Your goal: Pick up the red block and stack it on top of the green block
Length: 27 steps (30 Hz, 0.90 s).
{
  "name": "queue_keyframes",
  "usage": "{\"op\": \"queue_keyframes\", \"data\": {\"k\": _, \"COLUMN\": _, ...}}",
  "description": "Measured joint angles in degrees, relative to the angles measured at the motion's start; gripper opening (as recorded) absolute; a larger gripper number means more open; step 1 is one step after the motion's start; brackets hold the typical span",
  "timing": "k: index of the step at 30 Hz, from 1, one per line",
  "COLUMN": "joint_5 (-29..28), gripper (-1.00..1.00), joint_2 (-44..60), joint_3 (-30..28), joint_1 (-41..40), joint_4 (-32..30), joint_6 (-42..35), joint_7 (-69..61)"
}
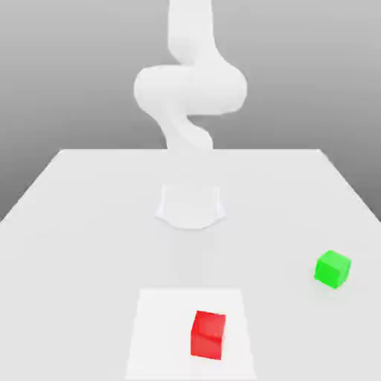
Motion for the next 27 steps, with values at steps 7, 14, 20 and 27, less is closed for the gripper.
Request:
{"op": "queue_keyframes", "data": {"k": 7, "joint_5": 0.7, "gripper": 0.0, "joint_2": 12.01, "joint_3": -5.65, "joint_1": 6.84, "joint_4": -3.93, "joint_6": 5.56, "joint_7": -17.3}}
{"op": "queue_keyframes", "data": {"k": 14, "joint_5": 2.58, "gripper": 0.0, "joint_2": 23.83, "joint_3": -10.17, "joint_1": 12.29, "joint_4": -7.77, "joint_6": 10.97, "joint_7": -35.06}}
{"op": "queue_keyframes", "data": {"k": 20, "joint_5": 4.74, "gripper": 0.0, "joint_2": 34.06, "joint_3": -12.09, "joint_1": 15.12, "joint_4": -11.04, "joint_6": 15.58, "joint_7": -50.67}}
{"op": "queue_keyframes", "data": {"k": 27, "joint_5": 5.16, "gripper": 0.0, "joint_2": 45.74, "joint_3": -11.89, "joint_1": 15.99, "joint_4": -14.89, "joint_6": 21.02, "joint_7": -67.36}}
